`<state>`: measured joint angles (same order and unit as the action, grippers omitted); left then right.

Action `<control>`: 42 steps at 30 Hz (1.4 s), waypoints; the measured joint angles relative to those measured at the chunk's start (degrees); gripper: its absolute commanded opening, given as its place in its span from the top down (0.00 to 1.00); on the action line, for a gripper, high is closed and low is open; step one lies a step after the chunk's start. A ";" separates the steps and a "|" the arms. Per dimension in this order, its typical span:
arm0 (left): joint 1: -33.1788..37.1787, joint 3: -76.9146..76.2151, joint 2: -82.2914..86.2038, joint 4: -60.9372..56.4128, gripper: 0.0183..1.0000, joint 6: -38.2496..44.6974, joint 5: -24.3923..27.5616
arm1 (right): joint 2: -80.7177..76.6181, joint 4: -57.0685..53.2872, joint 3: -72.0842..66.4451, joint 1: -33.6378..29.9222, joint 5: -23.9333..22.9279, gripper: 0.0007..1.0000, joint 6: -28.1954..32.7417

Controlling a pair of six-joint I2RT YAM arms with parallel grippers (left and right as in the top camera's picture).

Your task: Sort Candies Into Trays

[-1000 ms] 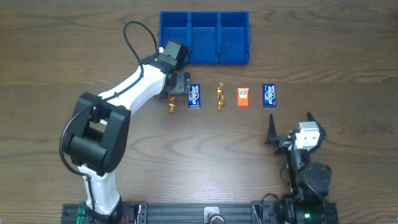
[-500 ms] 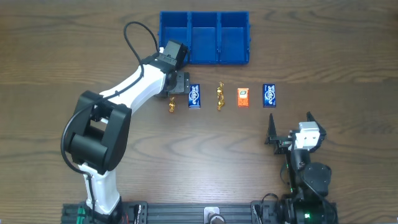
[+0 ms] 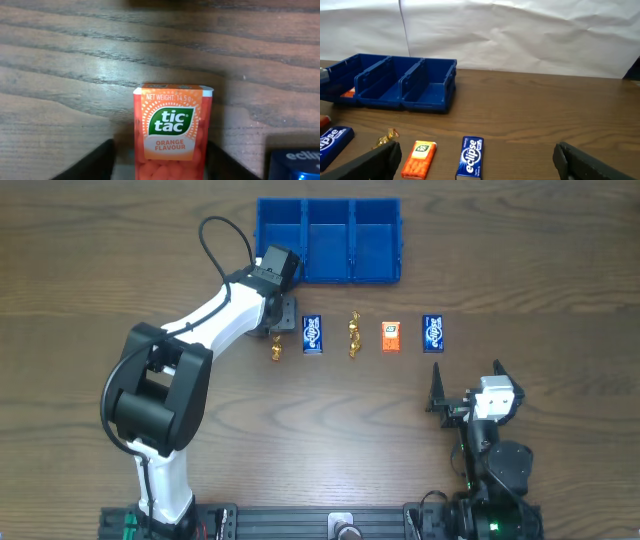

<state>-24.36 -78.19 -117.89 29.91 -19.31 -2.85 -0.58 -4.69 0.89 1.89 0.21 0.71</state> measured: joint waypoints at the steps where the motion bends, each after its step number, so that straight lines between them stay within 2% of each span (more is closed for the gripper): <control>1: 0.00 0.00 0.00 0.00 0.56 -0.17 -0.04 | 0.00 0.00 0.00 0.00 0.00 0.00 0.00; 6: 0.00 0.00 0.00 0.00 0.67 -0.07 -0.07 | 0.00 0.00 0.00 0.00 0.00 0.00 0.00; 10: 0.00 -0.07 0.00 0.07 0.71 -0.15 0.00 | 0.00 0.00 0.00 0.00 0.00 0.00 0.00; 19: -0.20 -5.62 3.82 5.35 0.71 -0.15 0.63 | 0.00 0.00 0.00 0.00 0.00 0.00 0.00; 23: -0.52 -9.73 11.65 6.34 0.70 0.31 -1.20 | 0.00 -0.02 0.00 0.00 0.00 0.00 0.00; 27: -0.81 -21.59 13.38 7.80 0.70 2.67 -3.89 | 0.00 -0.02 0.00 0.00 0.00 0.00 0.00; 34: 0.50 -38.51 1.25 14.93 0.70 4.39 -5.29 | 0.00 -0.02 0.00 0.00 0.00 0.00 0.00; 42: 2.60 -39.41 -9.99 15.74 0.70 4.33 -4.74 | 0.00 -0.02 0.00 0.00 0.00 0.00 0.00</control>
<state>-21.76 -117.60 -127.87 45.65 -14.98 -7.60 -0.58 -4.71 0.89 1.89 0.21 0.71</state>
